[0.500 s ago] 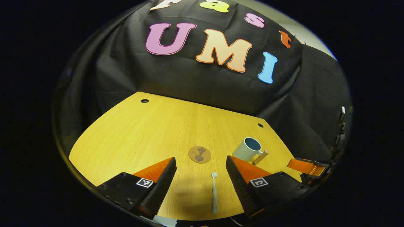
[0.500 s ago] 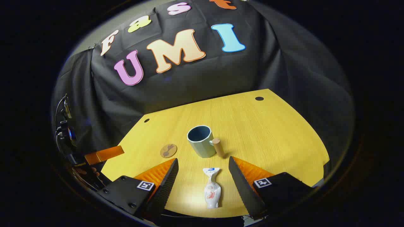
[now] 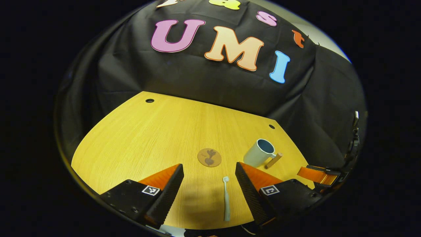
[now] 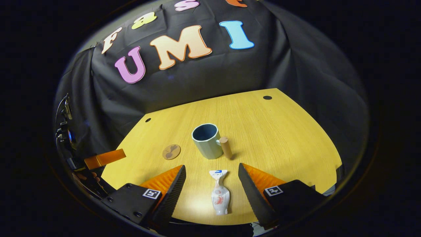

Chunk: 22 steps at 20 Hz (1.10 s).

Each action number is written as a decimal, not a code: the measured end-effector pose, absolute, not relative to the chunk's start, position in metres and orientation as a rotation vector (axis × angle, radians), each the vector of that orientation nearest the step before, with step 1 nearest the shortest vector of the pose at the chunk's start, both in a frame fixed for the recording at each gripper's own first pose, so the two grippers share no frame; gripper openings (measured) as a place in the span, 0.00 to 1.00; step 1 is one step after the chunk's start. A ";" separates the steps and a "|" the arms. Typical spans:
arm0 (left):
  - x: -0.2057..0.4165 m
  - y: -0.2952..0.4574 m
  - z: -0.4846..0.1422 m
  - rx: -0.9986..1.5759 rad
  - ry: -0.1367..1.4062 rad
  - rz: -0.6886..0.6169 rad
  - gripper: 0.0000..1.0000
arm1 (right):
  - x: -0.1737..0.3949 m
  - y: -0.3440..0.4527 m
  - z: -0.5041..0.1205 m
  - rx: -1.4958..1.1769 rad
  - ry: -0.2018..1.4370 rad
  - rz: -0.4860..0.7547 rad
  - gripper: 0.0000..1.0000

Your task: Put the toothbrush and toothpaste on the desktop into the cup, then pick up the cup and place it on the coaster on the desktop.

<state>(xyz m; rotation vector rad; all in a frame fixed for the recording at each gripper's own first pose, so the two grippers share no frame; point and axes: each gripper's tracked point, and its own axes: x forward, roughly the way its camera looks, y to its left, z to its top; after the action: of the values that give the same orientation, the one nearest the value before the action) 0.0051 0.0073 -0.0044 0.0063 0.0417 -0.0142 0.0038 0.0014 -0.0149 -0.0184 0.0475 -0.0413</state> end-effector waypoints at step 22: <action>0.005 0.009 -0.055 0.032 0.161 -0.035 0.95 | 0.061 -0.018 -0.086 -0.150 0.372 -0.092 0.94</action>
<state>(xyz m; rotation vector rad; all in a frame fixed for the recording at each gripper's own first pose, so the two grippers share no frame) 0.0051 0.0090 -0.0548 0.0322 0.1612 -0.0355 0.0608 -0.0180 -0.0858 -0.1500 0.3719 -0.0921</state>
